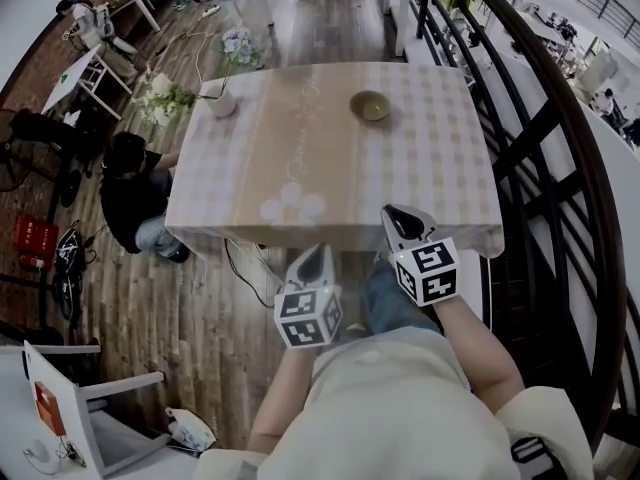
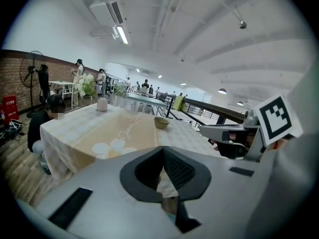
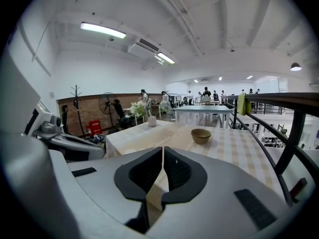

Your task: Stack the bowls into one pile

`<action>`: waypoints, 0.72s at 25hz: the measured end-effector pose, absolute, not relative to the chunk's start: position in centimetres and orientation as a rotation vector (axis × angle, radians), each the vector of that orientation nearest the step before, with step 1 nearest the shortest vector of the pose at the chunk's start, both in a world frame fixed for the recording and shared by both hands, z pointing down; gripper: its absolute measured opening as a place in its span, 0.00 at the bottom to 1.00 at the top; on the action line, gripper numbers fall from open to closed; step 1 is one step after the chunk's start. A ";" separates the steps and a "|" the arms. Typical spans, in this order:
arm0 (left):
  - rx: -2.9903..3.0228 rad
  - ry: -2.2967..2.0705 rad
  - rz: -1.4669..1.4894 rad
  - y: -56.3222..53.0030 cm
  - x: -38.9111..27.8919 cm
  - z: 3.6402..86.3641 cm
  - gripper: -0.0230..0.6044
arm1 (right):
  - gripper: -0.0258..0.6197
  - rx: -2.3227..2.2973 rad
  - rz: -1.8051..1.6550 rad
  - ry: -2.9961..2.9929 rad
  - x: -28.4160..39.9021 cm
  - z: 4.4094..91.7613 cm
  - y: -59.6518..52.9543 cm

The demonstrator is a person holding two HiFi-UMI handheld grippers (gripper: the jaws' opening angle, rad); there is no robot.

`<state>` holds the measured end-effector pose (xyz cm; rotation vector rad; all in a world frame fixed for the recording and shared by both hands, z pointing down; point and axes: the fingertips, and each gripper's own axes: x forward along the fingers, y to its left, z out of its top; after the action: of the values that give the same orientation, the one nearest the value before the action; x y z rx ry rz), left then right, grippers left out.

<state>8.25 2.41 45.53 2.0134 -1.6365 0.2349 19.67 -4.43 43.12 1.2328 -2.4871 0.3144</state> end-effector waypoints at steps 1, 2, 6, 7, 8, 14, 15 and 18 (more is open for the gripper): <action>2.014 -1.638 0.228 3.0 8.2 45.2 0.04 | 0.05 1.224 0.303 -2.495 19.5 42.7 -3.5; 2.015 -1.637 0.218 3.6 8.1 44.9 0.04 | 0.05 1.214 0.293 -2.504 19.4 42.3 -2.7; 2.019 -1.631 0.178 5.5 7.9 43.6 0.04 | 0.05 1.176 0.255 -2.538 18.9 40.9 0.1; 2.020 -1.634 0.171 5.9 7.8 43.3 0.04 | 0.05 1.172 0.249 -2.543 18.9 40.6 0.7; 2.020 -1.639 0.167 6.2 7.7 43.0 0.04 | 0.05 1.169 0.245 -2.548 18.8 40.2 1.2; 2.027 -1.660 0.155 7.8 7.1 41.9 0.04 | 0.04 1.186 0.239 -2.601 18.4 38.3 3.0; 2.027 -1.662 0.154 8.1 7.1 41.8 0.04 | 0.04 1.185 0.242 -2.607 18.3 38.1 3.3; 2.025 -1.673 0.158 8.6 6.9 41.7 0.04 | 0.04 1.169 0.238 -2.619 18.0 37.8 4.0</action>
<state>6.88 8.58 41.67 2.0251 -1.6731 0.1575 18.01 3.98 37.80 1.1692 -2.6192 0.2378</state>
